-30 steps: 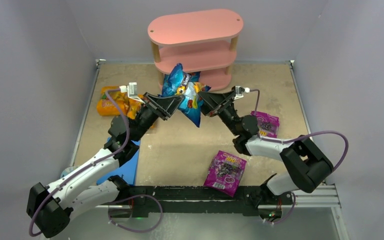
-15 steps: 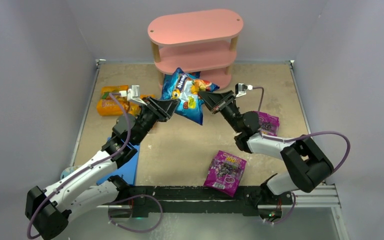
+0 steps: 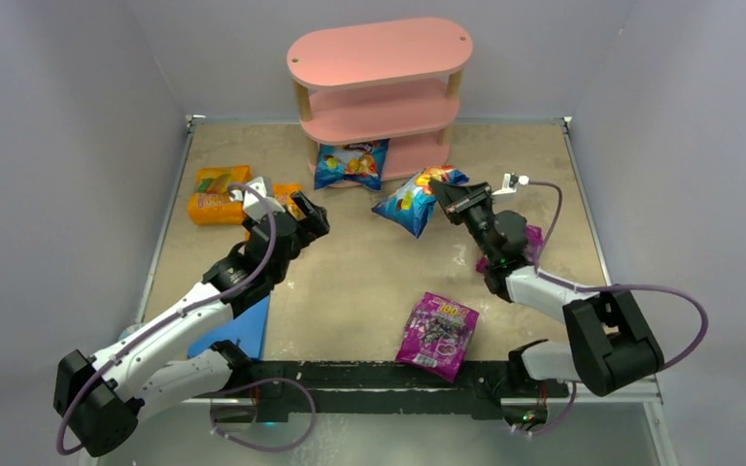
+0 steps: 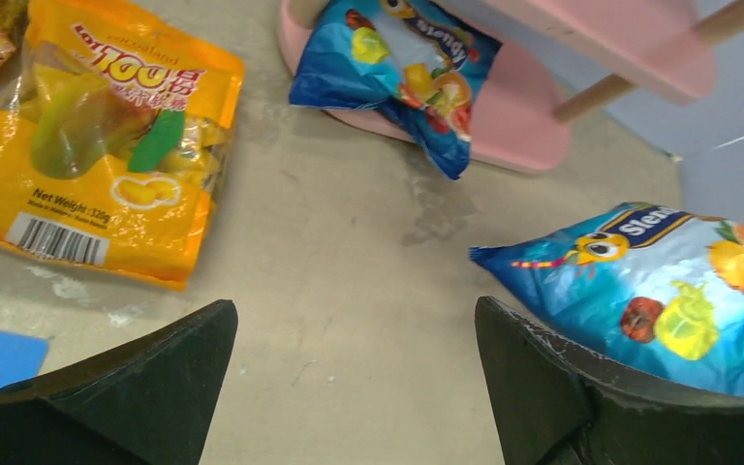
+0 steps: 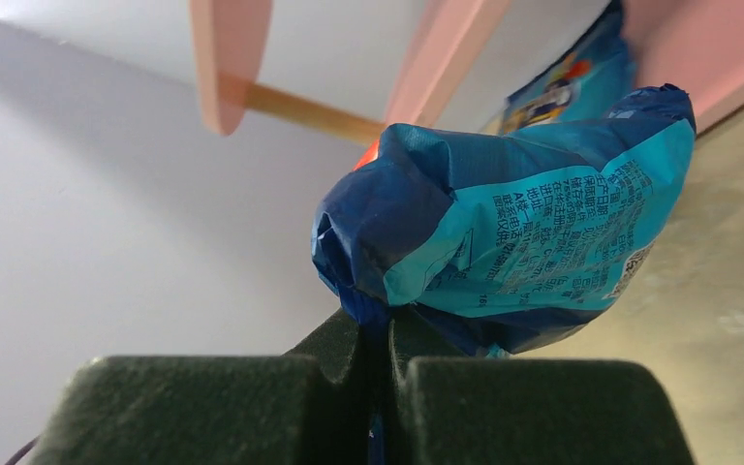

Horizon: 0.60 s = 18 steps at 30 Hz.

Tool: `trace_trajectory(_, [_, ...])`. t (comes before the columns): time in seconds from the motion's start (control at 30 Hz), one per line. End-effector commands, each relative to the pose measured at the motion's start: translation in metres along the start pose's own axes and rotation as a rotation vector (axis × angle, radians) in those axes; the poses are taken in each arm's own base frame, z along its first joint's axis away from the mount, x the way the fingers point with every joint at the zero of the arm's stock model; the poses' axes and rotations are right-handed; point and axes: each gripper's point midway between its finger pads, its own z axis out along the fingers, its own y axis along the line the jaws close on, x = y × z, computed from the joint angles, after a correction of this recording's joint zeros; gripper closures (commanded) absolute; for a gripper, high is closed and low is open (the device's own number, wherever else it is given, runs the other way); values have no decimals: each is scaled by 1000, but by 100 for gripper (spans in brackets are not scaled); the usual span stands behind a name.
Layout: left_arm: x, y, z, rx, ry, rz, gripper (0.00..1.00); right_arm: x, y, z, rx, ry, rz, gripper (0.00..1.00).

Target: Place and organize the candy bags onto the shelf

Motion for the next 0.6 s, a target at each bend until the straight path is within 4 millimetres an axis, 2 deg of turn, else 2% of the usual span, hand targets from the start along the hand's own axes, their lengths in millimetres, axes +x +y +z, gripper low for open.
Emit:
trace_trajectory(0.0, [-7, 7, 8, -75, -18, 26, 9, -45, 44, 6, -147, -138, -42, 100])
trace_trajectory(0.2, [1, 10, 20, -77, 19, 45, 7, -68, 34, 33, -209, -161, -37, 100])
trace_trajectory(0.47, [-1, 13, 20, -55, 6, 50, 2, -105, 25, 79, -186, -303, -94, 100])
trace_trajectory(0.57, [-1, 14, 20, -57, 5, 59, 2, -113, 18, 96, -173, -329, -101, 100])
